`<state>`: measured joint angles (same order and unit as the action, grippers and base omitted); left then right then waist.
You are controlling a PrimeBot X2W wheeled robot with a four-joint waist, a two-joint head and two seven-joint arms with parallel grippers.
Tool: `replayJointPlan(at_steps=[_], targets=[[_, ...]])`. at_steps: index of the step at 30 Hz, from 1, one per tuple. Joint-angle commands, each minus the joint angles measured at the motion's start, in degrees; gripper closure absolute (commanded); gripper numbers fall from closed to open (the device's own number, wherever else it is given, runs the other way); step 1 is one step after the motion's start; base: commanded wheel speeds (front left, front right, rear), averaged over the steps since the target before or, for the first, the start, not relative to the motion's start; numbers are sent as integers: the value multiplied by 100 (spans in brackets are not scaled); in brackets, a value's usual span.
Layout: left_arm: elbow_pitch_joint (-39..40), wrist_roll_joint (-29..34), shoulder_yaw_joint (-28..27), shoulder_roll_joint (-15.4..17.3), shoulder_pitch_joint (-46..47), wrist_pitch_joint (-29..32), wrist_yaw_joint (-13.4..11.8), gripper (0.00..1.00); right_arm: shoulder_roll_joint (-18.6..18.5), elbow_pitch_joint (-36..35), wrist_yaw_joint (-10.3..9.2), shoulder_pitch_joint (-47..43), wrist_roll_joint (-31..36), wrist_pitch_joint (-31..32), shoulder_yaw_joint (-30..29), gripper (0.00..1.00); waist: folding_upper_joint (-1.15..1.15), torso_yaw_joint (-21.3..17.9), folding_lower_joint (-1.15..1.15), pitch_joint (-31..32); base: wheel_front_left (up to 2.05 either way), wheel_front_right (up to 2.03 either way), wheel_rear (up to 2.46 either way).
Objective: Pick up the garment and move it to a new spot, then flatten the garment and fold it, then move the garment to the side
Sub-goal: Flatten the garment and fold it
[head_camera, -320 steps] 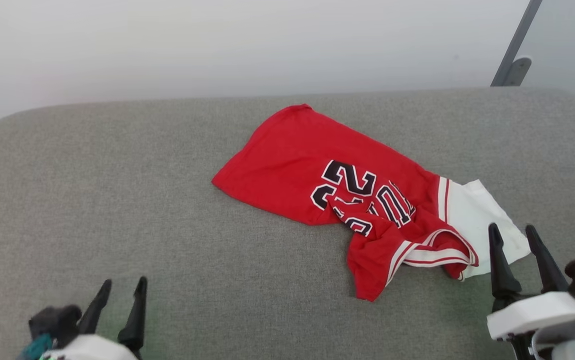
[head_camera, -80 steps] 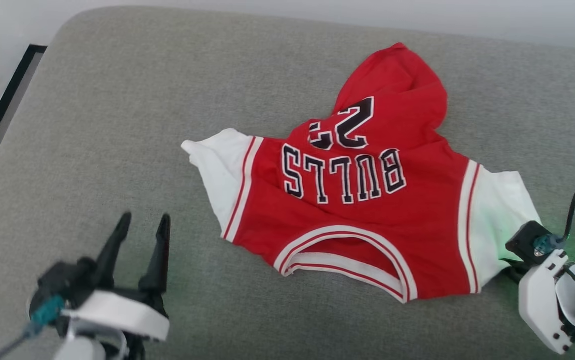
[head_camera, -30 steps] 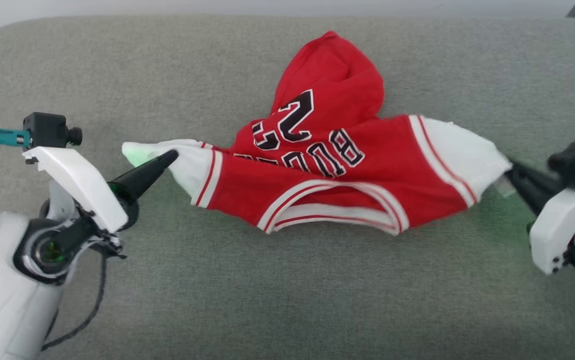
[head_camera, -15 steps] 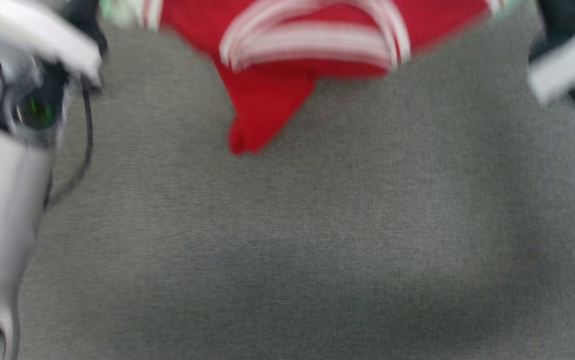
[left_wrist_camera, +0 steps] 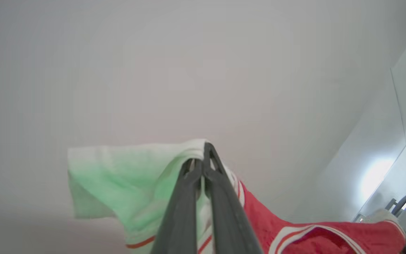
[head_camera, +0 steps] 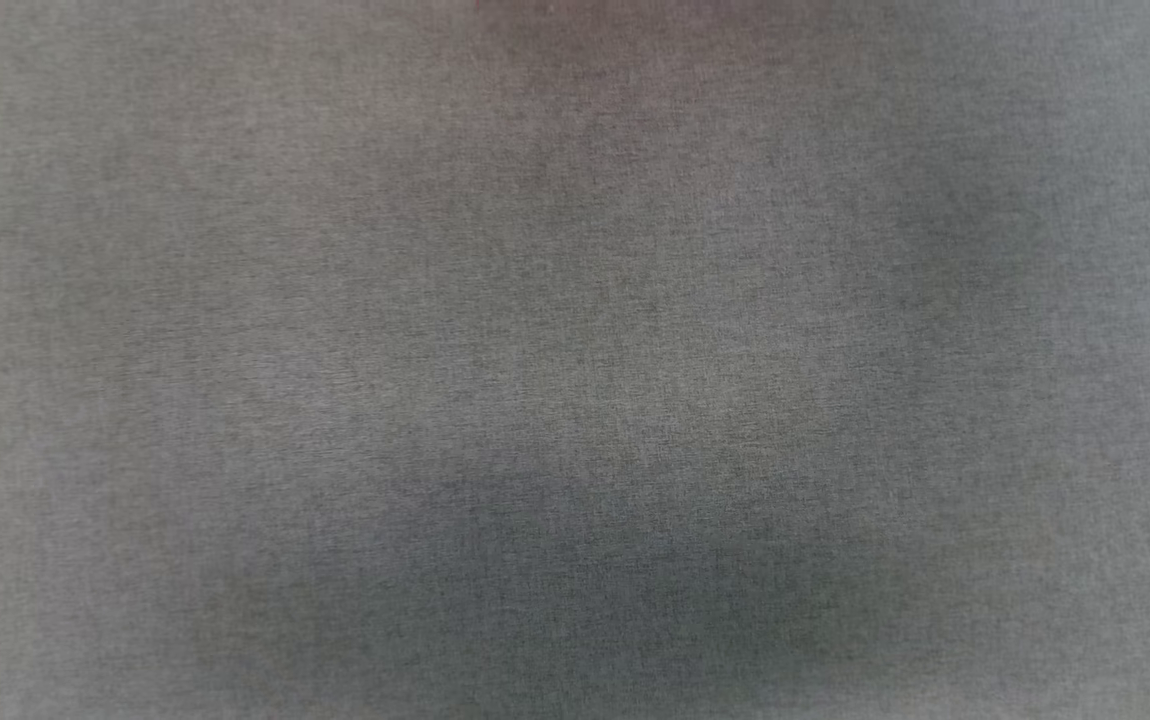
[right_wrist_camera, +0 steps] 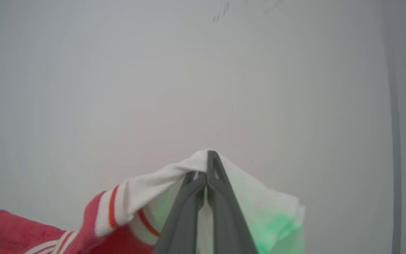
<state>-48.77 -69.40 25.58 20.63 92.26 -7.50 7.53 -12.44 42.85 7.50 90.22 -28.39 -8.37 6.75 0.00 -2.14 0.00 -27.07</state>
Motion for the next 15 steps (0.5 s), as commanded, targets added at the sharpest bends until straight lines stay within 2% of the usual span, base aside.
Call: replayJointPlan(at_steps=[1, 4, 8, 11, 15], targets=[[59, -53, 44, 48, 48, -38, -10, 100, 67, 129, -2, 111, 29, -128, -1, 100, 0, 22, 0, 39, 0, 0, 0], [240, -375, 238, 85, -316, 84, -10, 100, -32, 576, -2, 111, 29, -289, 269, 100, 0, 81, 0, 120, 0, 0, 0], [650, -742, 450, 311, -996, 381, -10, 100, -257, 634, -2, -408, -163, -216, 800, 100, 0, 133, 0, 201, 0, 0, 0], [1101, -1067, 636, 473, -1833, 565, -10, 100, -498, 371, -2, -1186, -453, -12, 1287, 100, 0, 198, 0, 293, 0, 0, 0], [1713, -1367, 1007, 675, -3070, 774, -10, 100, -1148, -353, -3, -2602, -884, 456, 1908, 100, 0, 373, 0, 446, 0, 0, 0]])
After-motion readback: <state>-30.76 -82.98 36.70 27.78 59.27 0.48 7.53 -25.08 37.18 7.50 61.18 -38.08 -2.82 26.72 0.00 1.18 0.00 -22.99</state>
